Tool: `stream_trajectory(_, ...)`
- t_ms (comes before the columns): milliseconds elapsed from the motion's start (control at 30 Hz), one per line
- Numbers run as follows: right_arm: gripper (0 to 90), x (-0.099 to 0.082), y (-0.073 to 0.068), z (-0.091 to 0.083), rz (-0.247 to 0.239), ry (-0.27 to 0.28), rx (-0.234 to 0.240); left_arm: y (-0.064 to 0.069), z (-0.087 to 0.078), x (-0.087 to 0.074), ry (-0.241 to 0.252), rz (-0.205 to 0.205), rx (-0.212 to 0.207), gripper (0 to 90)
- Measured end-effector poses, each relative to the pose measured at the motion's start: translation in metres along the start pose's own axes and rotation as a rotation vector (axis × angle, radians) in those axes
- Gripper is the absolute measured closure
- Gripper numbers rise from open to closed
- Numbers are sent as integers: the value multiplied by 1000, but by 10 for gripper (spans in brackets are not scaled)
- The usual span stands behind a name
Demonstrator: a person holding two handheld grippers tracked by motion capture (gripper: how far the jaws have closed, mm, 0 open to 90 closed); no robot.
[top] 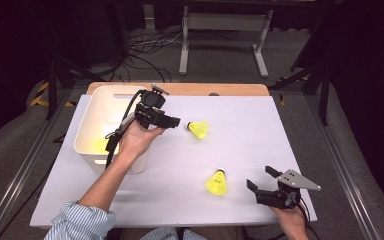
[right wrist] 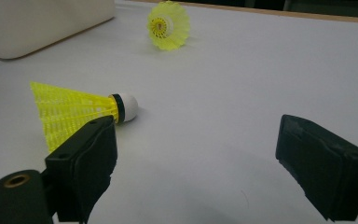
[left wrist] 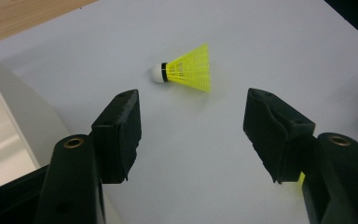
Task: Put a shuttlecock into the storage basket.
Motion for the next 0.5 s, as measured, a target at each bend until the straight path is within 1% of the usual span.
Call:
stream_trajectory(33,130,0,0,0,0,0,0,1,1,0,1,-4,-3,375)
stream_trajectory(200,130,0,1,-1,1,4,2,7,8,2,-7,5,-6,375)
stream_trajectory(267,130,1,1,-1,-1,6,2,8,10,2,-11,17,-6,374)
stream_trajectory(333,131,2,0,-1,-5,11,0,11,13,3,-14,16,-7,374)
stream_trajectory(367,131,2,0,-1,-5,12,1,11,15,3,-16,22,-7,375)
stream_trajectory(500,131,2,0,-1,-8,11,1,14,19,3,-23,21,-4,377)
Point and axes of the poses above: each handheld gripper's, and its own axes: z roughly forward along the jaws, x roughly out of its top, y roughly to its right, the point moved 10 cm from there along z, roughly forward along the jaws, and after that the axes turned 5 degrees about x, right-handed, at the moved point
